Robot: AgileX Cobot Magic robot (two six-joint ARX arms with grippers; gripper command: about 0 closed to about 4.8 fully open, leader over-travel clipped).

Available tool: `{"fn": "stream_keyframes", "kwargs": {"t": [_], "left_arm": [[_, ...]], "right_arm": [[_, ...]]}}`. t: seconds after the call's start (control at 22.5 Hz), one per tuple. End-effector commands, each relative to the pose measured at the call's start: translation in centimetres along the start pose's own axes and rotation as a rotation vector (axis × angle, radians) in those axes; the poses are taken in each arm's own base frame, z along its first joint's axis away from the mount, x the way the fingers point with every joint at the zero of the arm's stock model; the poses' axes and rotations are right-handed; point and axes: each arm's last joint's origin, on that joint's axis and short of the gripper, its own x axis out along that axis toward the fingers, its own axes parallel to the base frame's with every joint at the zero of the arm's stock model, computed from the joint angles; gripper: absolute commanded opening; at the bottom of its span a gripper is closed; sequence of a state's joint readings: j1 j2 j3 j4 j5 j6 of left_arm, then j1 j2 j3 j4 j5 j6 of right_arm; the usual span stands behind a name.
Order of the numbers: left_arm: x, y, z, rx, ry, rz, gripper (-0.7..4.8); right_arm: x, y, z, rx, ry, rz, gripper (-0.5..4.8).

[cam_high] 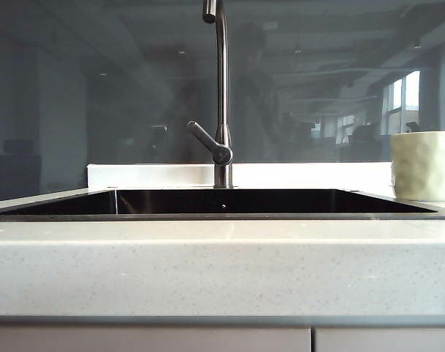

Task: Pick up the mug next to the sink, go to the faucet to get some water, pour the water into the sink, and finally put the mug back to its place.

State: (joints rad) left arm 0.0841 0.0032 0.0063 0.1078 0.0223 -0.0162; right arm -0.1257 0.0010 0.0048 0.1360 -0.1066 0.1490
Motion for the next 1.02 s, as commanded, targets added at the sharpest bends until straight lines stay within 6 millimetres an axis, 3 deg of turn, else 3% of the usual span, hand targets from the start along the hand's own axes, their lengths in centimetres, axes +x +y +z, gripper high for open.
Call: {"fn": "stream_keyframes", "kwargs": {"t": [0.04,0.71,0.89,0.98,1.02], "left_arm": [[0.0,0.0,0.2,0.005,-0.008,0.002,-0.05],[0.0,0.0,0.2,0.001,-0.008,0.001,-0.05],[0.0,0.0,0.2,0.001,-0.008,-0.006,-0.05],[0.0,0.0,0.2,0.001,-0.008,-0.006,-0.05],[0.0,0.0,0.2,0.001,-0.008,-0.006,-0.05]], "right_arm": [[0.0,0.0,-0.2,0.0,0.007,-0.007,-0.02],[0.0,-0.2,0.0,-0.062,0.0,-0.064,0.0],[0.1,-0.3,0.4,-0.069,-0.002,-0.122,1.12],[0.5,-0.4,0.5,-0.074,0.026,-0.139,1.26],[1.0,-0.4,0.7,-0.098,0.028,-0.139,1.78]]}}
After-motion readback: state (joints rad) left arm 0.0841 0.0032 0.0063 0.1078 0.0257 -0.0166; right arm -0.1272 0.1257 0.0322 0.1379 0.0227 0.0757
